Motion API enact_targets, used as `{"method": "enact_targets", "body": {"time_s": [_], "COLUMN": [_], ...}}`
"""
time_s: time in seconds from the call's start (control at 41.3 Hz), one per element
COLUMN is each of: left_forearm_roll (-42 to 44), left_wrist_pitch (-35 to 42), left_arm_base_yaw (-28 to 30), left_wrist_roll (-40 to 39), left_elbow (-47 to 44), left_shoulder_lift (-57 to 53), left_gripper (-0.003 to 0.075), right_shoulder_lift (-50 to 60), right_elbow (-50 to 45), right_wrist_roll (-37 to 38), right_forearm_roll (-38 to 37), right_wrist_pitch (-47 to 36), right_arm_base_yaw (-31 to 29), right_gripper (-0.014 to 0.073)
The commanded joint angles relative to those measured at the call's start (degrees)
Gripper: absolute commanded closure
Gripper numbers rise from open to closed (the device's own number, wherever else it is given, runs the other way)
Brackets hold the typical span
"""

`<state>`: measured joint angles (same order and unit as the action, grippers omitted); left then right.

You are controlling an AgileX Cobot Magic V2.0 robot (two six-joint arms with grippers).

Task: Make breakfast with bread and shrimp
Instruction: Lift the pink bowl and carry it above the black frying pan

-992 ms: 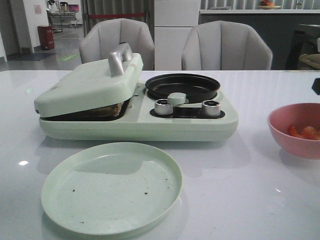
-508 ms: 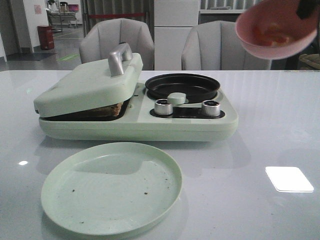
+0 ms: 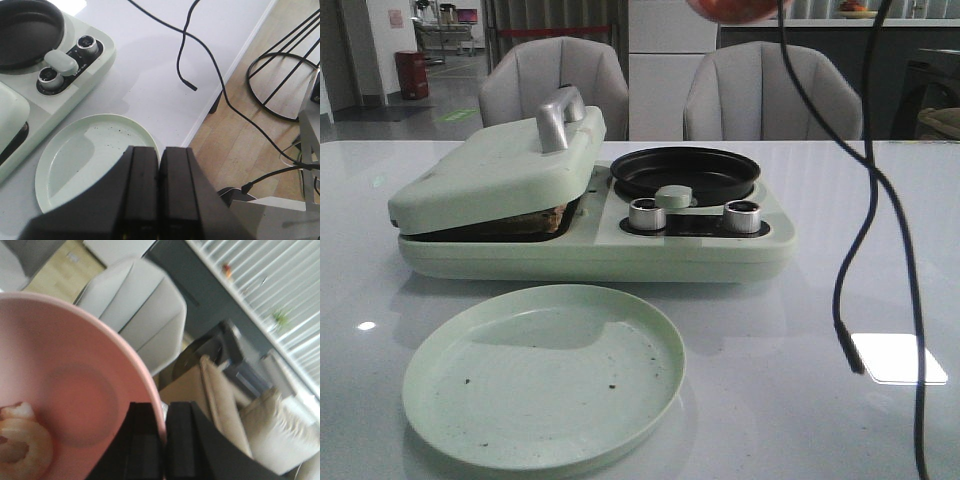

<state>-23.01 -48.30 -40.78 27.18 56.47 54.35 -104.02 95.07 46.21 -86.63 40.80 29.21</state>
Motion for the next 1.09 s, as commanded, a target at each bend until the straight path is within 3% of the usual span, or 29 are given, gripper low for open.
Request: {"method": "enact_targets", "body": {"time_s": [0.0,0.048,0.532,0.678,1.065], "left_forearm_roll": [-1.53,-1.53,-1.53,-1.53,-1.53], "left_wrist_pitch": [3.82,3.82,3.94,3.94,3.94], "left_arm_base_yaw": [-0.46,-0.46,-0.46,-0.46,-0.46], "left_wrist_roll": [-0.19,-0.19,-0.19,-0.19,-0.19], "left_elbow": [1.62,1.62,1.62,1.62,1.62], "left_shoulder_lift": [-0.83,-0.83,-0.83,-0.83,-0.83], "left_gripper": [0.0622,0.0622,0.0622,0.0622,0.0622], "right_shoulder_lift": [1.46,0.46,-5.83,-6.5,-9.99], "right_elbow": [2.31,2.31,2.54,2.54,2.54], "right_wrist_roll": [6.02,7.14,6.99,2.77,-2.63], "right_forearm_roll": [-13.52,-16.46,-16.46,-16.46,-16.46], "right_wrist_pitch": [1.48,2.04,5.74,10.72,13.68], "right_arm_base_yaw": [0.97,1.29,1.91,3.58,5.24], "right_gripper": [0.0544,0.0544,0.0544,0.0544,0.0544]}}
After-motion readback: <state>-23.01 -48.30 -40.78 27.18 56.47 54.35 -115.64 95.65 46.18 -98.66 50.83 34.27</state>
